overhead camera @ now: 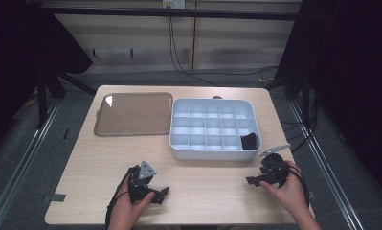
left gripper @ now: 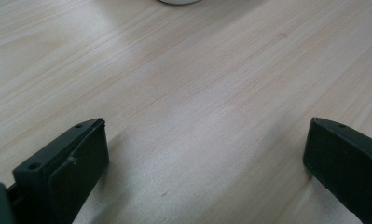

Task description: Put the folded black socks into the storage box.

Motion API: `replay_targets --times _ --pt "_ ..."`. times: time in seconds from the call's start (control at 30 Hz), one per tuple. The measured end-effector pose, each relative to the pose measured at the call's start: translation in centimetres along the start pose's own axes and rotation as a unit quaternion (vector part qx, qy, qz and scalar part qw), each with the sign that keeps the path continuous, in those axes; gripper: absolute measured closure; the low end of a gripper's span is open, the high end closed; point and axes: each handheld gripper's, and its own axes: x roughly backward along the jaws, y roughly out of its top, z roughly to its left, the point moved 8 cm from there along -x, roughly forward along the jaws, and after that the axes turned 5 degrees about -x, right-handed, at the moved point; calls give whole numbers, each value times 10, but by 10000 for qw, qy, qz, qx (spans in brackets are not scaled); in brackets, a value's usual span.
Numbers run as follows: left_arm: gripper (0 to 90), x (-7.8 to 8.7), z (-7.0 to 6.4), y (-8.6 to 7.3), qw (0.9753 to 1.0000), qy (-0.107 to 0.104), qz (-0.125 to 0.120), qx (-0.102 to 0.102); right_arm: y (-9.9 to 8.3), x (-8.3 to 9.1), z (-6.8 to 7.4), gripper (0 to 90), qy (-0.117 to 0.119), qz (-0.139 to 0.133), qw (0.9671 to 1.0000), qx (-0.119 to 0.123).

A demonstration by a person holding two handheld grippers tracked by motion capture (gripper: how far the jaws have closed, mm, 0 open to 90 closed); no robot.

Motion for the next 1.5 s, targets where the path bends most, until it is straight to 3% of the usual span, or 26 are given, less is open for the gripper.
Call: replay_targets --times 0.4,0.53,0.63,1.13,1.5 --pt "0 0 0 0 10000 -1 0 -3 -8 -8 -2 238 -123 -340 9993 93" --pt "0 0 0 0 10000 0 0 1 -9 -9 0 227 -176 -430 9988 174" --pt "0 0 0 0 10000 0 1 0 -12 -11 1 209 -343 -630 9967 381" --pt "0 0 0 0 10000 -5 -6 -1 -19 -11 0 208 -255 -1238 9911 420" --pt "0 0 0 0 10000 1 -1 1 -20 -11 -1 207 -205 -1430 9885 457"
